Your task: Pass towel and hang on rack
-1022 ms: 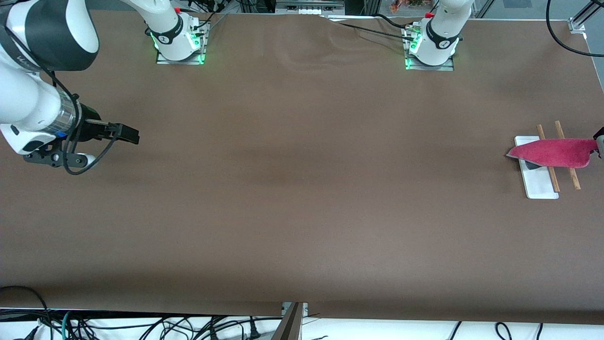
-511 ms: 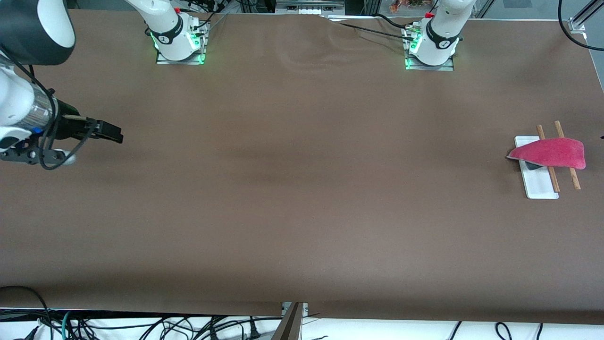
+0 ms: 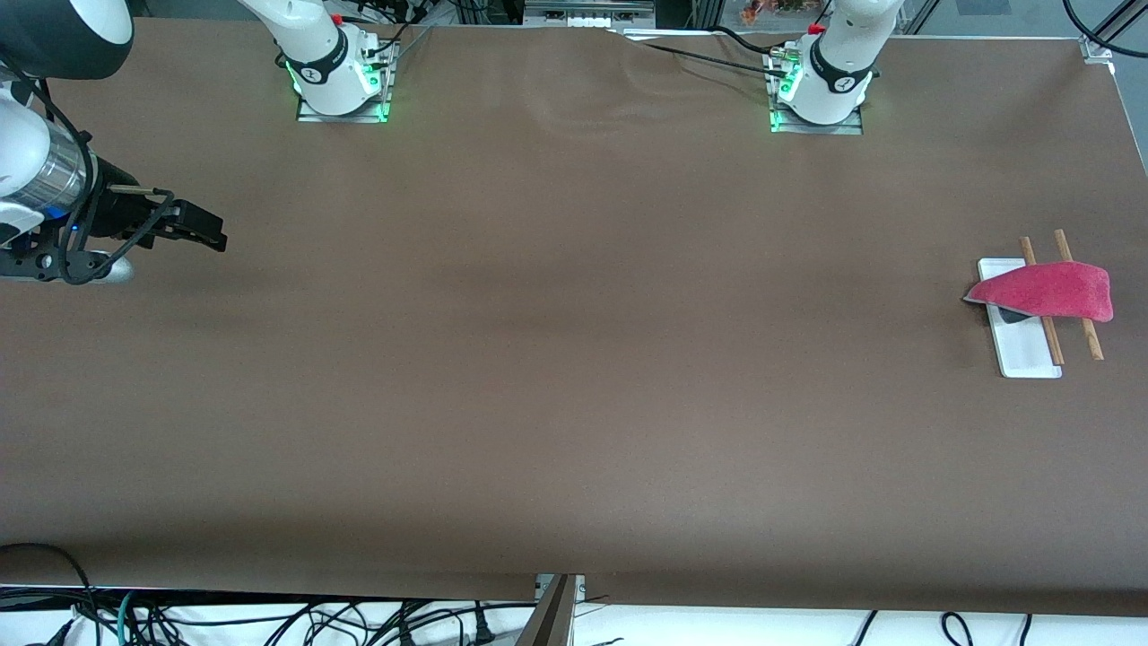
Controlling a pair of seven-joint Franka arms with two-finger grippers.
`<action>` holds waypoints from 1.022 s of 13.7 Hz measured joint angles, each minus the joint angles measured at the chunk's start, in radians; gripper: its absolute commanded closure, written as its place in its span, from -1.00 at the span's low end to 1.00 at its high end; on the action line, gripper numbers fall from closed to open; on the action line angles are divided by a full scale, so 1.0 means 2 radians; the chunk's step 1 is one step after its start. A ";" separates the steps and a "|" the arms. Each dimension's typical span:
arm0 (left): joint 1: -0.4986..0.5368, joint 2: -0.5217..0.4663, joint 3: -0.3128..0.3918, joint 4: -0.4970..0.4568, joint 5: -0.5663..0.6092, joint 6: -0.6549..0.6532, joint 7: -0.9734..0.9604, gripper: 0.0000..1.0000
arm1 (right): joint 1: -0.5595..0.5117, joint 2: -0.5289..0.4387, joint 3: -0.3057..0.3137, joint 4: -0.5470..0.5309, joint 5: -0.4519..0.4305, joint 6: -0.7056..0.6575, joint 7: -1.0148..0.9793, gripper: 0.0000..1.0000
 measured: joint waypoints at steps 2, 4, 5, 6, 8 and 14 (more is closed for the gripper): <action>-0.021 -0.030 -0.030 0.002 -0.022 -0.053 -0.095 -1.00 | -0.001 0.000 0.000 0.000 -0.004 0.002 -0.006 -1.00; -0.028 -0.045 -0.077 0.002 -0.030 -0.081 -0.193 -1.00 | -0.001 0.000 0.000 0.000 -0.005 0.003 -0.010 -1.00; -0.029 -0.047 -0.100 0.001 -0.030 -0.087 -0.238 -1.00 | -0.001 0.000 0.000 0.000 -0.005 0.004 -0.012 -1.00; -0.033 -0.049 -0.117 -0.001 -0.031 -0.091 -0.278 -1.00 | -0.001 0.000 0.000 0.000 -0.006 0.004 -0.013 -1.00; -0.057 -0.055 -0.131 -0.006 -0.033 -0.096 -0.348 -1.00 | -0.001 0.000 0.000 0.000 -0.006 0.004 -0.014 -1.00; -0.233 -0.095 -0.020 -0.027 -0.072 -0.109 -0.530 -1.00 | -0.001 0.000 0.000 -0.001 -0.006 0.003 -0.014 -1.00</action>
